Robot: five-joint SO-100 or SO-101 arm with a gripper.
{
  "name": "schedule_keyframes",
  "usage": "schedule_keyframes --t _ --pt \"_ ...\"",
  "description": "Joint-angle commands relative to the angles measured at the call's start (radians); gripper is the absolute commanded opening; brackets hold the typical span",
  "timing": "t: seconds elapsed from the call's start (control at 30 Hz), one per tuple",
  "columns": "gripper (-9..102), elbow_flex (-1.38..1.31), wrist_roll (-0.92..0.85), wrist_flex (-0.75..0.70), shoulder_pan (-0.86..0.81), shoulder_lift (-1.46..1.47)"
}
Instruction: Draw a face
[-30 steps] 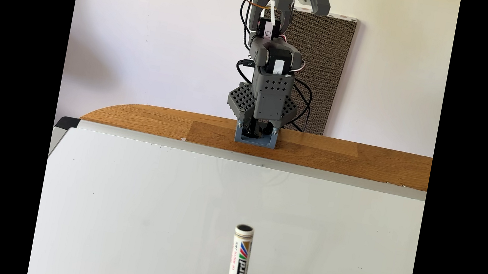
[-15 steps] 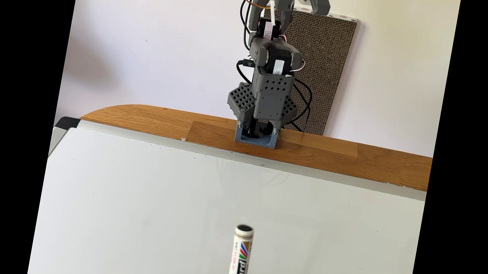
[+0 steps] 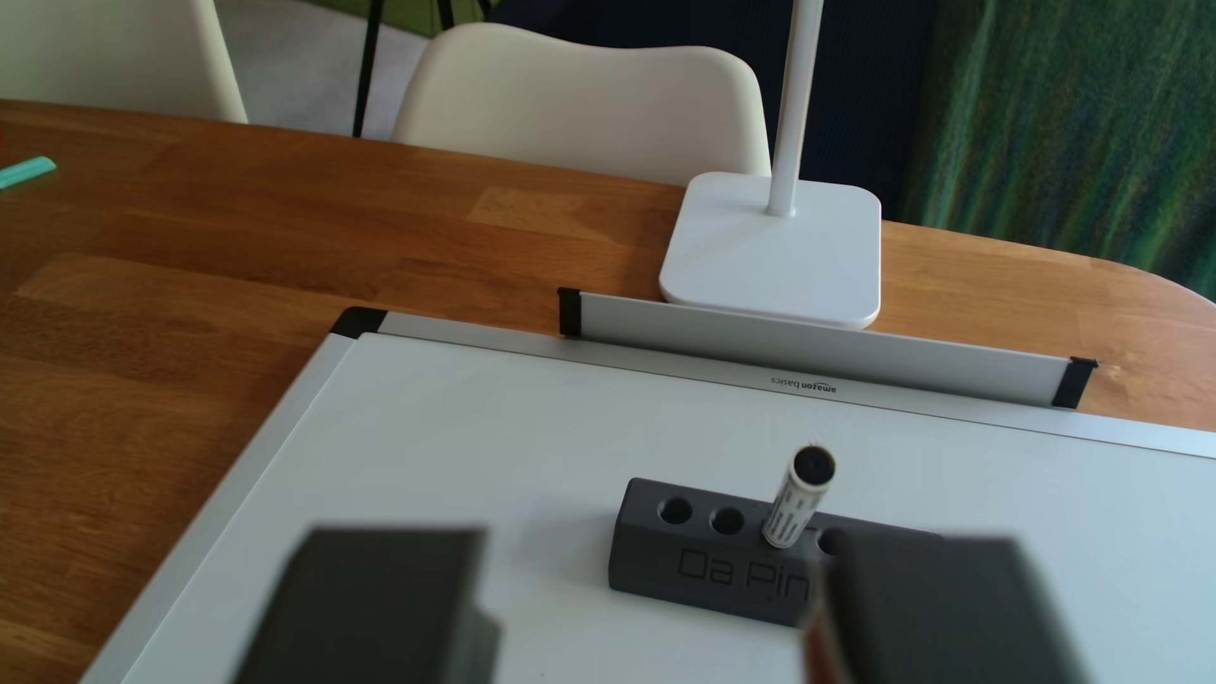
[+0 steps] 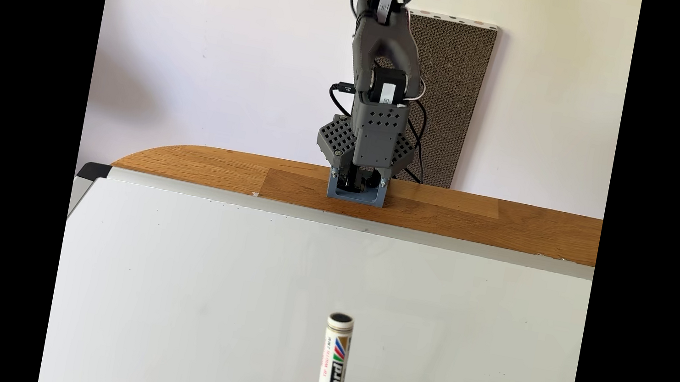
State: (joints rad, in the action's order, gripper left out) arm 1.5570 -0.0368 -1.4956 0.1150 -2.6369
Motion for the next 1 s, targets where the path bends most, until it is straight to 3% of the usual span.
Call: schedule_keyframes --t 0.0,0.33,0.97 --pt "100 -0.11 0.0 0.083 -0.002 0.169" --pt "100 -0.295 -0.011 0.296 -0.101 0.686" --pt "100 -0.563 -0.043 0.296 -0.127 1.213"
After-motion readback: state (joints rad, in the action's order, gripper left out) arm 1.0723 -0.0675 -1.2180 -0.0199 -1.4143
